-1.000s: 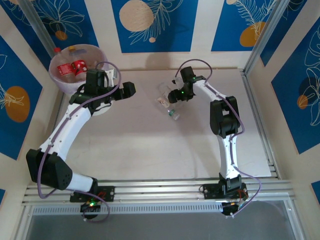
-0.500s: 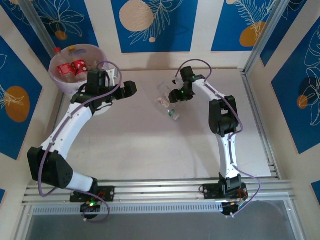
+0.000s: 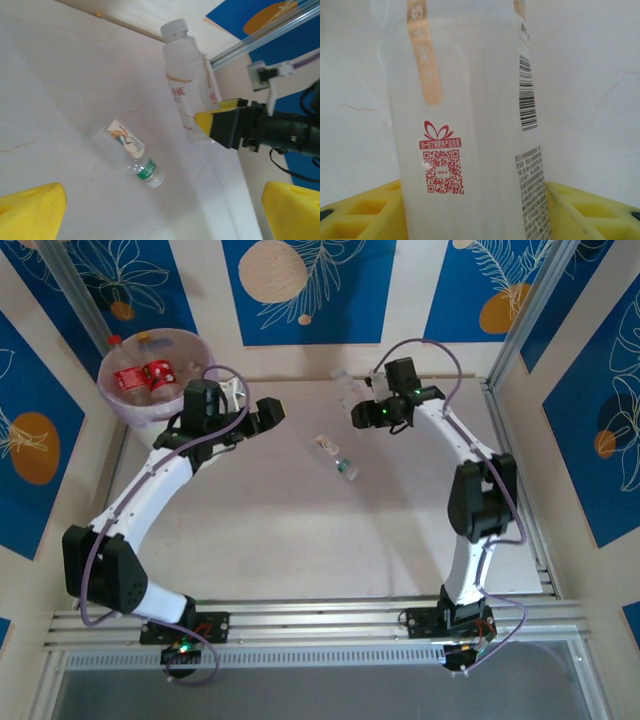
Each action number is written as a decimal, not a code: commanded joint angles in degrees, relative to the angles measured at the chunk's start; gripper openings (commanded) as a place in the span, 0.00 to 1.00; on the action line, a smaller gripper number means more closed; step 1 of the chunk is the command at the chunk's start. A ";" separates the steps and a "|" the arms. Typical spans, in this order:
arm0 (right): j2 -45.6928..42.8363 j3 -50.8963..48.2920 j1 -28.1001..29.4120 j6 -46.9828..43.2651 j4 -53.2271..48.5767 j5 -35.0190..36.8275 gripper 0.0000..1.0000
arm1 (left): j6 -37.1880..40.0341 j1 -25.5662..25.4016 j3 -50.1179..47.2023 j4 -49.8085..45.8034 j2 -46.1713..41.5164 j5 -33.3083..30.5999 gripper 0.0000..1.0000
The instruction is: Put the plastic bottles in the bin
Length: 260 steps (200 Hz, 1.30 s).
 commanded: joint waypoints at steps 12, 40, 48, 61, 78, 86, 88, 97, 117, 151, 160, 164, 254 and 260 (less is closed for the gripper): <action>-10.79 -11.69 0.31 9.00 10.75 -10.84 0.59 | -9.31 -3.03 -2.60 13.07 1.49 2.76 1.00; -18.08 -20.80 1.68 14.55 18.88 -15.22 0.59 | -14.66 -4.42 -4.10 20.75 3.69 3.76 1.00; -19.42 -22.59 2.27 15.29 20.42 -16.19 0.59 | -16.68 -5.05 -4.72 24.06 4.66 4.44 1.00; -20.94 -24.88 3.30 16.13 22.42 -17.66 0.59 | -18.40 -6.40 -4.43 26.70 6.50 5.01 1.00; -22.21 -26.86 4.57 16.69 23.56 -18.71 0.59 | -17.09 -8.96 -2.73 25.80 8.46 4.32 1.00; -22.55 -27.52 5.02 17.10 24.06 -19.24 0.59 | -16.75 -9.94 -2.05 25.82 9.44 4.08 1.00; -22.57 -27.66 5.11 17.27 24.18 -19.41 0.59 | -16.71 -10.21 -1.92 25.78 9.74 4.00 1.00; -22.93 -28.34 5.40 17.80 24.88 -20.12 0.59 | -16.70 -11.09 -1.28 25.73 10.76 3.57 0.99; -23.23 -29.07 6.47 18.73 25.78 -20.94 0.59 | -17.24 -12.23 -0.40 26.50 12.88 3.19 0.94; -23.37 -29.44 7.87 18.76 26.32 -20.82 0.59 | -17.96 -12.90 0.24 27.70 14.16 2.98 0.79; -23.29 -29.53 7.96 18.83 26.53 -20.82 0.59 | -17.99 -12.96 0.15 27.68 14.05 2.82 0.75; -23.16 -29.53 8.03 18.89 26.58 -20.80 0.59 | -17.90 -12.96 0.15 27.62 14.07 2.80 0.74; -25.22 -29.04 8.23 15.25 22.87 -23.54 0.83 | -15.98 -12.80 1.41 25.52 14.53 0.82 0.55; -25.97 -29.15 8.15 14.86 22.46 -23.55 0.85 | -14.45 -12.79 1.93 24.01 14.65 -0.02 0.55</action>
